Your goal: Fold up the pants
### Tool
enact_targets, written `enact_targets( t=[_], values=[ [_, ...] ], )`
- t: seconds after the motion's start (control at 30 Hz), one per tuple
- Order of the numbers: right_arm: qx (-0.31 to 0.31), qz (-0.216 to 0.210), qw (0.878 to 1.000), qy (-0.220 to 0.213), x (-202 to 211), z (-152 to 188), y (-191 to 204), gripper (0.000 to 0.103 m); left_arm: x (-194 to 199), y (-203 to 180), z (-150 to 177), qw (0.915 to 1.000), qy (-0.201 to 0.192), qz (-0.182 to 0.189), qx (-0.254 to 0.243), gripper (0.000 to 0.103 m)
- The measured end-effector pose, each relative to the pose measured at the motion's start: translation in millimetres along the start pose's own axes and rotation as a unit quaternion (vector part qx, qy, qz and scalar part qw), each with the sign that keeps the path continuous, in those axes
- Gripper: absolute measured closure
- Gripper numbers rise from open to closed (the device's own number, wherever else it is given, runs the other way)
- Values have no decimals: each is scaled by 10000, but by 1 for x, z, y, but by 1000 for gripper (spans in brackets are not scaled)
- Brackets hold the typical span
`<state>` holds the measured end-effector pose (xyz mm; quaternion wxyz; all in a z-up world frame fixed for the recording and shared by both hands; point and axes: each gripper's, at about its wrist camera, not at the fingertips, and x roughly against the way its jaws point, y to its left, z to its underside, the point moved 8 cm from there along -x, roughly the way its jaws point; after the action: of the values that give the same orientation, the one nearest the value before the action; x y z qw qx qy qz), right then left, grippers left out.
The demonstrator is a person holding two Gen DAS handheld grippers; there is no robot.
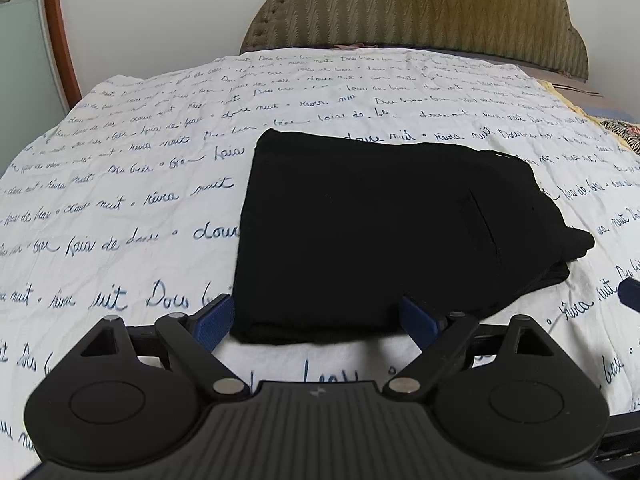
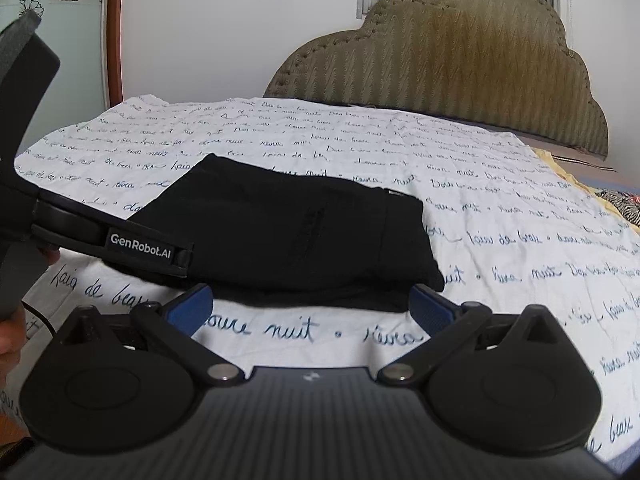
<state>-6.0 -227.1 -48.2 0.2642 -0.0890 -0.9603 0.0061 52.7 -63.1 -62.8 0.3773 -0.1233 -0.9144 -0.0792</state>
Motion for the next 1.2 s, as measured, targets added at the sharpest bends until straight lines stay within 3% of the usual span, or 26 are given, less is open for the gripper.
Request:
enact_targets(
  t=[0.57, 1.03, 1.2],
  values=[
    [-128, -22, 9998, 157, 6, 32, 16, 0, 2, 14, 45, 9995, 75, -260, 162, 13],
    [-479, 102, 9987, 120, 6, 36, 0, 0, 2, 12, 46, 9993, -27, -359, 83, 13],
    [-568, -70, 9983, 146, 4, 37, 1, 0, 2, 10, 46, 9992, -56, -406, -5, 13]
  ],
)
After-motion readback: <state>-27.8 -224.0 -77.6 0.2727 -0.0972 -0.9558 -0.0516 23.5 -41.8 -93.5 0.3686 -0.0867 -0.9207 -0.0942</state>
